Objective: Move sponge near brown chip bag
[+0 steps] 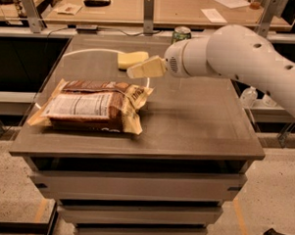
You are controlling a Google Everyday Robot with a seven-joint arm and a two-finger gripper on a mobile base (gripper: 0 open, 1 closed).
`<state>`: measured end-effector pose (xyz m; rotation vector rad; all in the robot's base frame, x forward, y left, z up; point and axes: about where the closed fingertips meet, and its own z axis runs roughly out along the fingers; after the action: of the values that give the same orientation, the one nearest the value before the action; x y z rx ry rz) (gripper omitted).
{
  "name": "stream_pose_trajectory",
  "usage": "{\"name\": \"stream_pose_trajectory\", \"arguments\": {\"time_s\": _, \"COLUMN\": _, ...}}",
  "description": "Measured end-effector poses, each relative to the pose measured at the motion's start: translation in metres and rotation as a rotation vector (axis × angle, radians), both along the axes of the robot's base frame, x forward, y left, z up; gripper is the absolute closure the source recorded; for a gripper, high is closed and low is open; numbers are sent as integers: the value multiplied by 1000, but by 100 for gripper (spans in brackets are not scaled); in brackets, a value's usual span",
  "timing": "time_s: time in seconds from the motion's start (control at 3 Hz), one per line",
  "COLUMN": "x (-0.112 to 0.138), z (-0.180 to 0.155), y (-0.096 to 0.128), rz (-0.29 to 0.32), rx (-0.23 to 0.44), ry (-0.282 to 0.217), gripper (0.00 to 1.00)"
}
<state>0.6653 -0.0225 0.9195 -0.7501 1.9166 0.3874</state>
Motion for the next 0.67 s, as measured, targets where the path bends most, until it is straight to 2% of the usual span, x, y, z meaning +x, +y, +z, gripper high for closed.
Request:
{"name": "stream_pose_trajectory", "arguments": {"time_s": 0.33, "x": 39, "z": -7, "y": 24, "rz": 61, "rx": -45, "ry": -75, "gripper": 0}}
{"name": "stream_pose_trajectory", "arguments": {"time_s": 0.67, "x": 40, "z": -7, "y": 24, "rz": 61, "rx": -45, "ry": -75, "gripper": 0}}
